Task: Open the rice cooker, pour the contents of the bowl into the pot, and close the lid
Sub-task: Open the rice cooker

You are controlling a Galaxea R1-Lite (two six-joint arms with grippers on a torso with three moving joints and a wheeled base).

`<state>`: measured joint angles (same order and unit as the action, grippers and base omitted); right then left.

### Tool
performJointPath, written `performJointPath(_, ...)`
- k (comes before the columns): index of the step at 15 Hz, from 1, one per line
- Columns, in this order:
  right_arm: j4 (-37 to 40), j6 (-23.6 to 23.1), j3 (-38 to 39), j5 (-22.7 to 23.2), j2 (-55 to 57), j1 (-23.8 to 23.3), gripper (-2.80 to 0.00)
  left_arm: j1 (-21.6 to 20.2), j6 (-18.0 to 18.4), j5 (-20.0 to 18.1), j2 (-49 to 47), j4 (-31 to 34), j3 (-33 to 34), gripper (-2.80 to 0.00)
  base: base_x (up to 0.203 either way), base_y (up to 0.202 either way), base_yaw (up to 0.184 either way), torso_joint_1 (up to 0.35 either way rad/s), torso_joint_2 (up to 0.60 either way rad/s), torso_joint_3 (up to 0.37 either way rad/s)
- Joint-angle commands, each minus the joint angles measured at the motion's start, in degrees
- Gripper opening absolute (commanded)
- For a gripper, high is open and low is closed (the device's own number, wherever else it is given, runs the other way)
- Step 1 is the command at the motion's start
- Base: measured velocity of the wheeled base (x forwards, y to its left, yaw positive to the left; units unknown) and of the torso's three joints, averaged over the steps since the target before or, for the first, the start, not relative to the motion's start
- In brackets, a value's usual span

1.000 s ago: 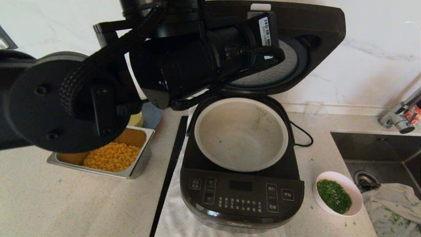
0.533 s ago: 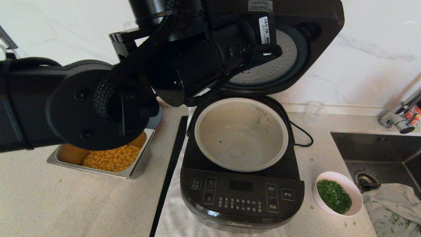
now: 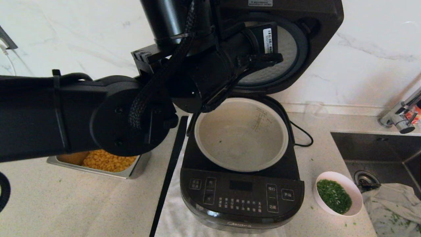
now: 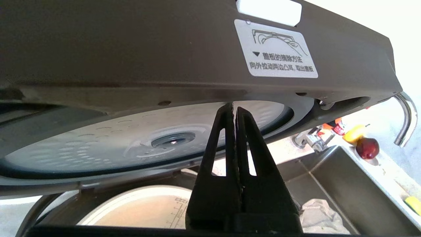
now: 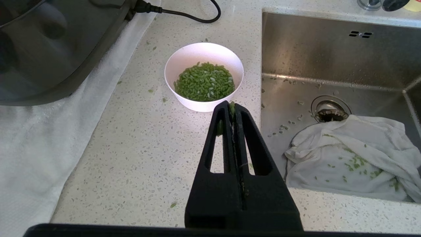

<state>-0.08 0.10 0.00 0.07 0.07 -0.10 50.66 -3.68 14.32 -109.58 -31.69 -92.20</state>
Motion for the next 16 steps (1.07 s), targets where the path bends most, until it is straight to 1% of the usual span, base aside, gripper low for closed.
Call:
performJointPath(1,-0.01,-0.01,0.00,0.01,0.01,0.01,-2.80,0.06,-0.22,0.21,2.07,0.45,0.20,-2.80,0.000,0.000,0.000,0.000,0.00,0.000)
performJointPath(3,-0.01,-0.01,0.00,0.01,0.01,0.01,-2.80,0.28,-0.61,0.57,5.89,2.65,1.18,-2.80,0.000,0.000,0.000,0.000,0.00,0.000)
performJointPath(4,-0.01,-0.01,0.00,0.01,-0.05,0.01,-2.80,0.77,-0.95,0.59,8.53,4.01,2.94,-2.80,0.000,0.000,0.000,0.000,0.00,0.000)
performJointPath(6,-0.01,-0.01,0.00,0.01,0.01,0.01,-2.80,2.40,-1.35,0.65,14.08,5.91,9.23,-2.80,0.000,0.000,0.000,0.000,0.00,0.000)
performJointPath(8,-0.01,-0.01,0.00,0.01,0.01,0.01,-2.80,2.94,-1.50,0.73,20.31,7.97,16.15,-2.80,0.000,0.000,0.000,0.000,0.00,0.000)
performJointPath(10,-0.01,-0.01,0.00,0.01,0.01,0.01,-2.80,2.92,-1.52,1.07,28.36,10.37,23.80,-2.80,0.000,0.000,0.000,0.000,0.00,0.000)
performJointPath(12,-0.01,-0.01,0.00,0.01,0.01,0.01,-2.80,2.17,-1.50,2.60,37.66,13.76,29.58,-2.80,0.000,0.000,0.000,0.000,0.00,0.000)
performJointPath(13,-0.01,-0.01,0.00,0.01,0.01,0.01,-2.80,1.12,-1.47,3.43,42.61,16.31,32.10,-2.80,0.000,0.000,0.000,0.000,0.00,0.000)
performJointPath(14,-0.01,-0.01,0.00,0.01,-0.01,0.01,-2.80,-0.93,-1.47,4.15,47.59,19.28,34.61,-2.80,0.000,0.000,0.000,0.000,0.00,0.000)
performJointPath(15,-0.01,-0.01,0.00,0.01,0.01,0.01,-2.80,-4.30,-1.48,4.81,52.18,22.18,37.29,-2.80,0.000,0.000,0.000,0.000,0.00,0.000)
performJointPath(16,-0.01,-0.01,0.00,0.01,0.01,0.01,-2.80,-9.74,-1.49,5.58,56.48,24.89,40.08,-2.80,0.000,0.000,0.000,0.000,0.00,0.000)
